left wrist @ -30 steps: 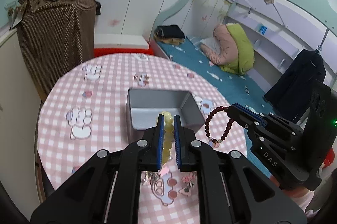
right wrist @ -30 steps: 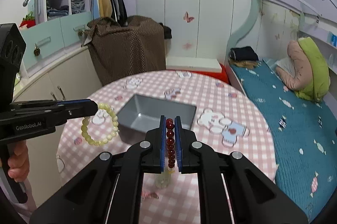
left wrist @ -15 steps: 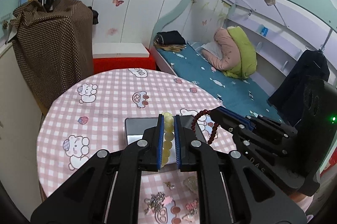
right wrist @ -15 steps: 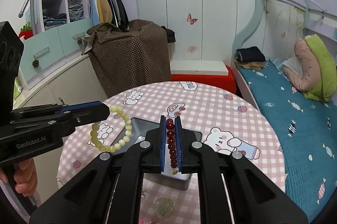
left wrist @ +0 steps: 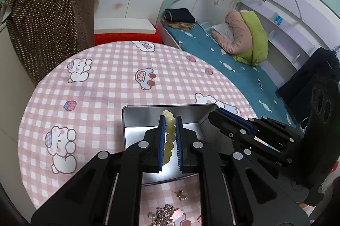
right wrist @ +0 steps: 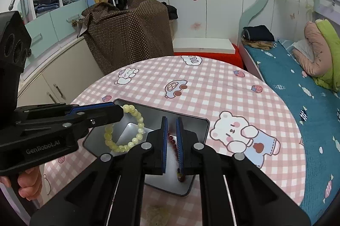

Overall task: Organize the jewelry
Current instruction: 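Carry both bracelets over the grey tin and open both tools to drop them in, then withdraw both tools from the tin back toward the remaining jewelry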

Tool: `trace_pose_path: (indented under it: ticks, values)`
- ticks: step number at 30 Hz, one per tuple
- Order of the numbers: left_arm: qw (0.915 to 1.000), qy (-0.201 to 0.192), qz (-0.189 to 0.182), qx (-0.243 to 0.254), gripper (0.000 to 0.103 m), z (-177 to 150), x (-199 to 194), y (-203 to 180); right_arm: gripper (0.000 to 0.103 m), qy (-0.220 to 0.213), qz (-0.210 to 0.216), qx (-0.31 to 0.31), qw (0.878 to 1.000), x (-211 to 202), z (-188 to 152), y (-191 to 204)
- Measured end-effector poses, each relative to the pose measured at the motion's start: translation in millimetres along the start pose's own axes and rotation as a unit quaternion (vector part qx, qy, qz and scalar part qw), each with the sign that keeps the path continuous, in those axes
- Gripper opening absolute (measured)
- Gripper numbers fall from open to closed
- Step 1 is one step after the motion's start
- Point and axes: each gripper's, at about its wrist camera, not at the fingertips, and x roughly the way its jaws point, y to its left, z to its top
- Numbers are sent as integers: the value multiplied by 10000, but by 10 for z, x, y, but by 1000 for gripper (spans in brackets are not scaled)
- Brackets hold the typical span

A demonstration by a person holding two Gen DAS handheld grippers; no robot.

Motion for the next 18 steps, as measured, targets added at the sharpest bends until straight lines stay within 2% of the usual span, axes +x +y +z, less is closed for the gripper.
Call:
trace_pose_path:
  ticks: [4, 5, 6, 7, 8, 9, 12, 18]
  values:
    - [9998, 72, 152, 41, 10, -5, 78, 11, 10, -38, -136, -41, 9999, -3, 14, -3]
    - [9997, 73, 214, 39, 13, -4, 84, 14, 14, -49, -174, -49, 9998, -13, 14, -11]
    - [9996, 54, 267, 37, 18, -7, 78, 24, 24, -98, -225, -38, 9997, -46, 21, -23]
    - [9995, 44, 313, 32, 33, -3, 69, 36, 33, -124, -268, -30, 9996, -65, 26, -35]
    - [9992, 8, 392, 27, 41, 0, 52, 37, 58, -160, -357, -28, 9992, -83, 33, -42]
    - [9985, -42, 536, 30, 43, 0, 33, 42, 69, -250, -549, -41, 9982, -124, 35, -49]
    - [9979, -56, 643, -10, 44, 0, -7, 81, 73, -339, -656, -52, 9973, -187, 24, -102]
    - [9973, -69, 731, -14, 44, -37, -75, 104, 75, -321, -757, 13, 9966, -218, 1, -138]
